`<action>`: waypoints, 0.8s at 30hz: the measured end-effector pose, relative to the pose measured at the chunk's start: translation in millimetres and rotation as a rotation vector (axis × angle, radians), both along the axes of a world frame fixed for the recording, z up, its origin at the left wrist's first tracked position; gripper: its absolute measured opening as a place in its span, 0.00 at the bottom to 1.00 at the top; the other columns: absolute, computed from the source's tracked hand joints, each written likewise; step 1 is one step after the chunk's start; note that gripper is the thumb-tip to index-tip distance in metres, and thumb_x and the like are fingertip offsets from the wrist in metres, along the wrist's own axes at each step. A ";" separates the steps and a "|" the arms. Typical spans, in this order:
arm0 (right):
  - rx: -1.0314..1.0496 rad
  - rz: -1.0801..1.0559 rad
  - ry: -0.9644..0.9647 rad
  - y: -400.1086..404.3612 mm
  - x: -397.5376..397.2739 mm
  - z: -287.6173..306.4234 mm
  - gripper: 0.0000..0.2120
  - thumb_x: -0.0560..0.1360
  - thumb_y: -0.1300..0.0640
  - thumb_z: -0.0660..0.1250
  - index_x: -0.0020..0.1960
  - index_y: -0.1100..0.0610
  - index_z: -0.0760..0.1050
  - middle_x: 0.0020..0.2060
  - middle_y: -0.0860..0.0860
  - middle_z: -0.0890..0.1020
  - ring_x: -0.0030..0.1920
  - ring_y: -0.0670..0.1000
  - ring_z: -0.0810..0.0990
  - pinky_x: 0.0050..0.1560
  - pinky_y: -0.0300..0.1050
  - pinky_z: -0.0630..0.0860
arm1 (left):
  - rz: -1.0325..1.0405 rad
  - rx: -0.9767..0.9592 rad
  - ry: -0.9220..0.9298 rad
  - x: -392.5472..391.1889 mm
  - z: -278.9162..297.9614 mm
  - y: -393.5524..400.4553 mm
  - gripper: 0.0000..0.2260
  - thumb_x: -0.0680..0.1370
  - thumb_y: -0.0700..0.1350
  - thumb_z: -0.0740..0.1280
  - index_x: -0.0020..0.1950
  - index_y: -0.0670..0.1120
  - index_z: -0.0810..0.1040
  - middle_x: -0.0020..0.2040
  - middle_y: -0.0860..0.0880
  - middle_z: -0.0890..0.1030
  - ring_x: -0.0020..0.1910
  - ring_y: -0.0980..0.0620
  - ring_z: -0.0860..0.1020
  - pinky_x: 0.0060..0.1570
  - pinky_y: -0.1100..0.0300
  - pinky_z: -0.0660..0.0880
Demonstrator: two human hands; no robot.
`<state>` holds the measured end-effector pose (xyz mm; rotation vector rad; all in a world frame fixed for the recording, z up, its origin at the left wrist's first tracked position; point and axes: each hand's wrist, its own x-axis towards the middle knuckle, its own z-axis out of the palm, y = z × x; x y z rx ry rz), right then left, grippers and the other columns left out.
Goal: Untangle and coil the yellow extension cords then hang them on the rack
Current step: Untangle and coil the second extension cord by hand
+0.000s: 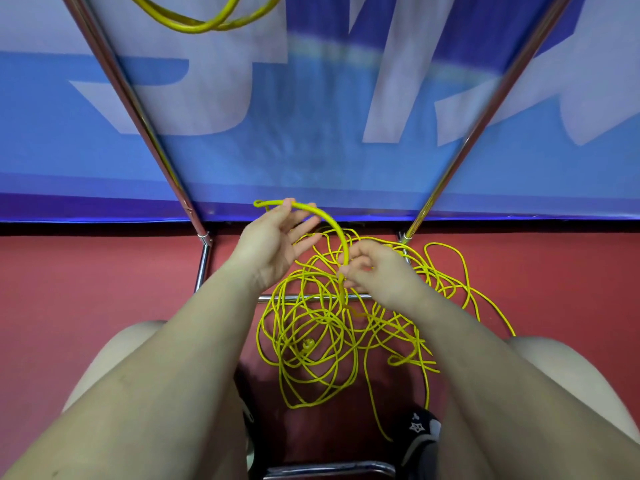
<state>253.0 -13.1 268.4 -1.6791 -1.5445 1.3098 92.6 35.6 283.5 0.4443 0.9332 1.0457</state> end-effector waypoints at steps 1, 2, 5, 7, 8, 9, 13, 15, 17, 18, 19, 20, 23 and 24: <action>-0.036 -0.069 0.127 1.2 0.7 4.9 0.04 0.77 0.61 0.64 0.47 0.54 0.71 0.39 0.52 0.80 0.36 0.51 0.81 0.43 0.47 0.79 | -0.089 0.010 0.091 2.4 -2.0 -2.6 0.09 0.82 0.48 0.55 0.57 0.48 0.71 0.51 0.49 0.80 0.58 0.48 0.76 0.52 0.54 0.74; -0.073 -0.148 0.257 3.2 2.6 9.3 0.02 0.78 0.60 0.63 0.48 0.54 0.71 0.40 0.52 0.80 0.35 0.48 0.82 0.41 0.42 0.79 | -0.195 0.031 0.205 4.9 -7.0 -5.8 0.11 0.82 0.50 0.54 0.58 0.49 0.73 0.52 0.50 0.80 0.60 0.49 0.75 0.56 0.53 0.71; -0.154 -0.406 0.586 9.4 12.1 16.9 0.03 0.78 0.58 0.62 0.47 0.57 0.72 0.40 0.51 0.81 0.39 0.49 0.84 0.43 0.41 0.80 | -0.530 0.159 0.501 14.8 -18.2 -19.8 0.14 0.82 0.53 0.55 0.56 0.49 0.76 0.54 0.51 0.81 0.57 0.52 0.77 0.60 0.55 0.68; -0.187 -0.551 0.736 13.0 16.6 18.4 0.04 0.78 0.59 0.62 0.47 0.59 0.72 0.42 0.53 0.80 0.44 0.52 0.83 0.43 0.43 0.80 | -0.633 0.251 0.615 18.2 -24.2 -26.1 0.10 0.81 0.51 0.57 0.52 0.50 0.77 0.52 0.52 0.81 0.54 0.53 0.77 0.59 0.54 0.70; -0.197 -0.589 0.787 14.0 17.5 19.1 0.04 0.78 0.59 0.61 0.47 0.60 0.71 0.43 0.54 0.80 0.44 0.53 0.83 0.43 0.43 0.80 | -0.626 0.289 0.634 18.4 -25.4 -27.3 0.08 0.81 0.48 0.59 0.49 0.50 0.77 0.49 0.53 0.81 0.51 0.52 0.76 0.58 0.52 0.71; -0.204 -0.597 0.831 14.2 17.4 20.0 0.04 0.79 0.60 0.61 0.48 0.60 0.71 0.44 0.55 0.80 0.44 0.53 0.82 0.43 0.44 0.81 | -0.602 0.320 0.637 18.5 -25.4 -27.1 0.06 0.81 0.44 0.60 0.48 0.50 0.76 0.45 0.54 0.82 0.48 0.50 0.75 0.56 0.50 0.71; -0.168 -0.447 0.744 11.8 16.1 18.8 0.07 0.78 0.60 0.61 0.55 0.59 0.71 0.49 0.55 0.80 0.48 0.53 0.81 0.50 0.47 0.78 | -0.462 0.350 0.620 18.7 -18.0 -24.4 0.08 0.81 0.38 0.59 0.47 0.49 0.74 0.38 0.51 0.78 0.39 0.53 0.75 0.43 0.55 0.72; -0.116 -0.312 0.355 8.6 15.6 10.3 0.14 0.77 0.59 0.64 0.61 0.58 0.71 0.46 0.52 0.80 0.46 0.52 0.80 0.50 0.47 0.76 | -0.370 0.301 0.569 18.3 -13.8 -22.4 0.07 0.82 0.39 0.58 0.49 0.47 0.74 0.38 0.51 0.76 0.36 0.56 0.74 0.39 0.59 0.74; -0.066 -0.090 -0.025 3.7 12.7 -0.1 0.15 0.75 0.58 0.67 0.61 0.58 0.72 0.40 0.46 0.78 0.41 0.49 0.78 0.45 0.44 0.75 | -0.276 0.225 0.502 15.1 -11.3 -19.3 0.07 0.82 0.40 0.57 0.50 0.47 0.74 0.37 0.51 0.75 0.35 0.56 0.74 0.38 0.59 0.75; -0.075 0.015 -0.129 0.9 10.6 -5.2 0.14 0.75 0.57 0.68 0.60 0.58 0.73 0.39 0.45 0.77 0.39 0.48 0.77 0.42 0.39 0.75 | -0.229 0.184 0.461 13.2 -10.4 -17.2 0.07 0.82 0.40 0.57 0.50 0.47 0.74 0.37 0.51 0.75 0.35 0.56 0.74 0.38 0.58 0.76; -0.092 0.104 -0.198 -1.9 8.8 -9.0 0.14 0.75 0.56 0.68 0.59 0.58 0.74 0.40 0.45 0.77 0.39 0.47 0.76 0.39 0.35 0.73 | -0.183 0.143 0.417 11.3 -9.0 -15.0 0.07 0.82 0.41 0.57 0.50 0.47 0.74 0.36 0.51 0.75 0.35 0.56 0.75 0.39 0.57 0.77; -0.090 0.170 -0.264 -3.8 8.1 -12.4 0.13 0.75 0.56 0.68 0.58 0.58 0.74 0.42 0.46 0.76 0.41 0.47 0.77 0.38 0.33 0.71 | -0.138 0.103 0.375 9.3 -7.9 -12.8 0.07 0.82 0.41 0.57 0.50 0.47 0.74 0.36 0.51 0.75 0.34 0.56 0.75 0.40 0.56 0.78; -0.015 0.236 -0.367 -6.2 9.6 -14.7 0.11 0.75 0.56 0.67 0.56 0.59 0.74 0.44 0.48 0.75 0.49 0.50 0.78 0.48 0.39 0.72 | -0.041 0.018 0.248 4.9 -3.4 -7.6 0.07 0.82 0.41 0.58 0.49 0.47 0.74 0.38 0.51 0.75 0.36 0.56 0.76 0.40 0.55 0.79; 0.000 0.227 -0.365 -6.4 9.6 -14.2 0.10 0.75 0.56 0.67 0.55 0.58 0.74 0.44 0.48 0.75 0.50 0.52 0.79 0.50 0.42 0.72 | -0.016 0.001 0.210 3.8 -2.4 -6.5 0.07 0.82 0.41 0.58 0.49 0.47 0.74 0.38 0.51 0.76 0.38 0.55 0.76 0.41 0.54 0.79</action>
